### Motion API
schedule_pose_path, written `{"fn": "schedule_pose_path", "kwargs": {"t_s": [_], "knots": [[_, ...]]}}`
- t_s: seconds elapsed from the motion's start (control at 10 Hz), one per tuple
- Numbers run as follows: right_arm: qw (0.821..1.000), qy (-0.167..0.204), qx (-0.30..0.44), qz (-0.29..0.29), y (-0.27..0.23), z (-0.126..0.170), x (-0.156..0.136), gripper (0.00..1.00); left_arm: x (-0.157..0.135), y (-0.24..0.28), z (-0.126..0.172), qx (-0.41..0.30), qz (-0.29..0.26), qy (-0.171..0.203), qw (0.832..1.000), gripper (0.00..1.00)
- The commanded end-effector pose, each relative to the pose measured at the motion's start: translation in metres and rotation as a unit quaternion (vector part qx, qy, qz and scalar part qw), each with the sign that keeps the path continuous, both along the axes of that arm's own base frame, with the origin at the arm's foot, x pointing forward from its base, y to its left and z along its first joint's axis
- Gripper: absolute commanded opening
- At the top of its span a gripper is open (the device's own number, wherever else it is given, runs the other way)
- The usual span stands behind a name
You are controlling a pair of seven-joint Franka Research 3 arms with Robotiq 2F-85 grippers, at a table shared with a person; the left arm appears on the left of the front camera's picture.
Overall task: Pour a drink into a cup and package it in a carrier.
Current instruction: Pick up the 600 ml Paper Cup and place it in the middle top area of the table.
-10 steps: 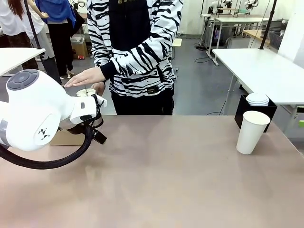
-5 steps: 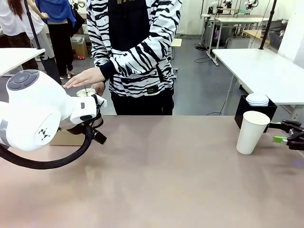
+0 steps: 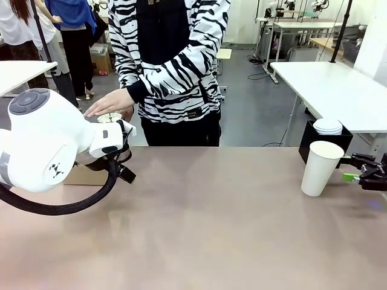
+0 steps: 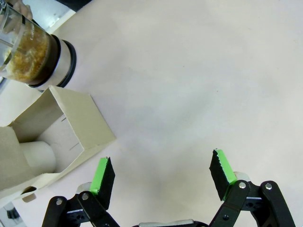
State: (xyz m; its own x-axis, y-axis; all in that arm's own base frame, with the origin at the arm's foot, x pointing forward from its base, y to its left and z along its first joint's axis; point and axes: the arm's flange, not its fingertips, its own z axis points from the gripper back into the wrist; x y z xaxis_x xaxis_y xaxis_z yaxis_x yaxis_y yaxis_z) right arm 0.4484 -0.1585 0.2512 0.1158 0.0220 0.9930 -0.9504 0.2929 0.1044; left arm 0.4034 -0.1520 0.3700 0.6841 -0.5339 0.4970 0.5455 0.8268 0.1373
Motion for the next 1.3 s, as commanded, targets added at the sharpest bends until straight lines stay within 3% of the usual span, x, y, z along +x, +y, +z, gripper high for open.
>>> {"fn": "schedule_pose_path", "kwargs": {"t_s": [0.0, 0.6, 1.2], "knots": [[1.0, 0.004, -0.002, -0.002, 0.007, -0.002, 0.011, 1.0, 0.0, 0.0, 0.0, -0.001, 0.0, 0.0, 1.0, 1.0], [0.999, -0.023, 0.029, -0.014, 0.028, -0.026, 0.031, 1.0, 0.0, 0.0, 0.0, -0.001, 0.0, 0.0, 1.0, 1.0], [0.999, -0.012, 0.033, 0.03, 0.06, -0.039, 0.055, 1.0, 0.0, 0.0, 0.0, -0.001, 0.0, 0.0, 1.0, 1.0]]}}
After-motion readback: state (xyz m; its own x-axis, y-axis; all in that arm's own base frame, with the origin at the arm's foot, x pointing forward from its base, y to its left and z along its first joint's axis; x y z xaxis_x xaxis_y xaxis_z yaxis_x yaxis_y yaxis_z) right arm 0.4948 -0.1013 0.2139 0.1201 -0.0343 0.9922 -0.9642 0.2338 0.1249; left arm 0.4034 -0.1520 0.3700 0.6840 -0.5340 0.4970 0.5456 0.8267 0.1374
